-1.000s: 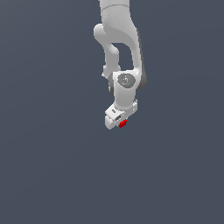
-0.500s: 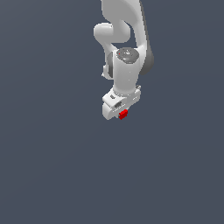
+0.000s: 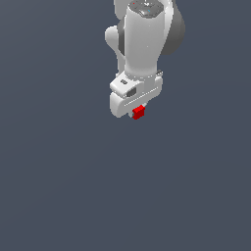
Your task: Pick up the red cube and move it to a goal position.
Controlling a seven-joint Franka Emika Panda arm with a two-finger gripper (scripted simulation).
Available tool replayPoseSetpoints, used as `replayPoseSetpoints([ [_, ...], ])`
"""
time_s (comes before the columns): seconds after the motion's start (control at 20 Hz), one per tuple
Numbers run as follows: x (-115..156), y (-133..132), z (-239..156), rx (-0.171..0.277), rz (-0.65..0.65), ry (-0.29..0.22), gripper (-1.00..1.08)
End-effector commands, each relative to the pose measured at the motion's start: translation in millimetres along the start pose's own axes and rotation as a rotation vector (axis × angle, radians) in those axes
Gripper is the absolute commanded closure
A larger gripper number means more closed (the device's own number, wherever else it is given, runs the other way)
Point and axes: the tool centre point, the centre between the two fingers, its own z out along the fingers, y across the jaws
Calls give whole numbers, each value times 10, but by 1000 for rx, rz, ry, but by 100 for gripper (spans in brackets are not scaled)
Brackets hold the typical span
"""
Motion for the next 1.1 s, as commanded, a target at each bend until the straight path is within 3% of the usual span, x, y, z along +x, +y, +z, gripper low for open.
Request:
replayPoseSetpoints([
  [0.0, 11, 29, -269, 0, 0, 0, 108],
  [0.5, 72, 159, -1162, -1, 1, -1, 108],
  [1.05, 118, 232, -1563, -2, 3, -1, 108],
])
